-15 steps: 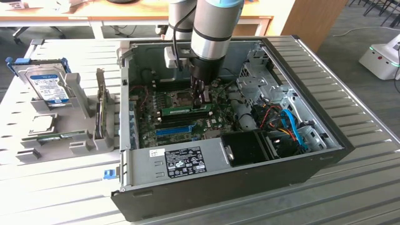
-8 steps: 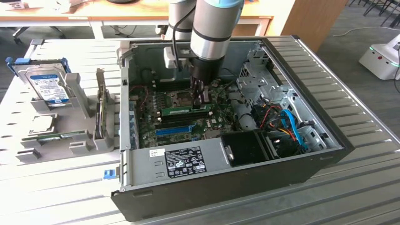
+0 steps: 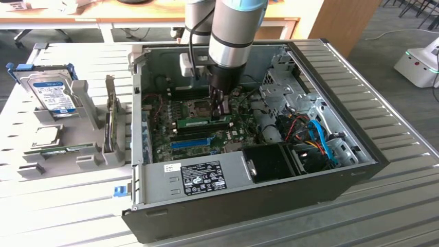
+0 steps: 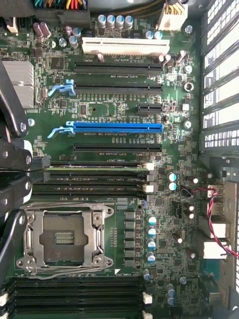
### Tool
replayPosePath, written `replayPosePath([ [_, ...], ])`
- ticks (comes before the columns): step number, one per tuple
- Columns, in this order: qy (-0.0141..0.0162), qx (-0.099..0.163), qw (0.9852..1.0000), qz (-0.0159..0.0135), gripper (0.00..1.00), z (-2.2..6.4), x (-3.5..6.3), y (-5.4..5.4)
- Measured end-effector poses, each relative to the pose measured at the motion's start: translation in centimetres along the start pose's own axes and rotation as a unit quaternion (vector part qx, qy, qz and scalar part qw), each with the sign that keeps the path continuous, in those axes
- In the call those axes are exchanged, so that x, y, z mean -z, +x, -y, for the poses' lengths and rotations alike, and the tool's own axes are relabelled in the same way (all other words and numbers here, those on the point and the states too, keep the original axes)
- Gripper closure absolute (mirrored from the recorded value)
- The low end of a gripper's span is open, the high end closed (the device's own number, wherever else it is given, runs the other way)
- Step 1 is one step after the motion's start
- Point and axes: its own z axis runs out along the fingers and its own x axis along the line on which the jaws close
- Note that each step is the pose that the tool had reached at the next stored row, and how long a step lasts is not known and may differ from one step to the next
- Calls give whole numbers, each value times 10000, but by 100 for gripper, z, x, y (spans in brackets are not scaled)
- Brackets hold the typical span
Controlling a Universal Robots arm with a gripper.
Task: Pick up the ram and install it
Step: 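Insert the ram into the slot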
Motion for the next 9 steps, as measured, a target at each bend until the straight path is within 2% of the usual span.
replayPosePath([
  [9, 3, -108, 9999, 5, 88, 1, -12, 0],
])
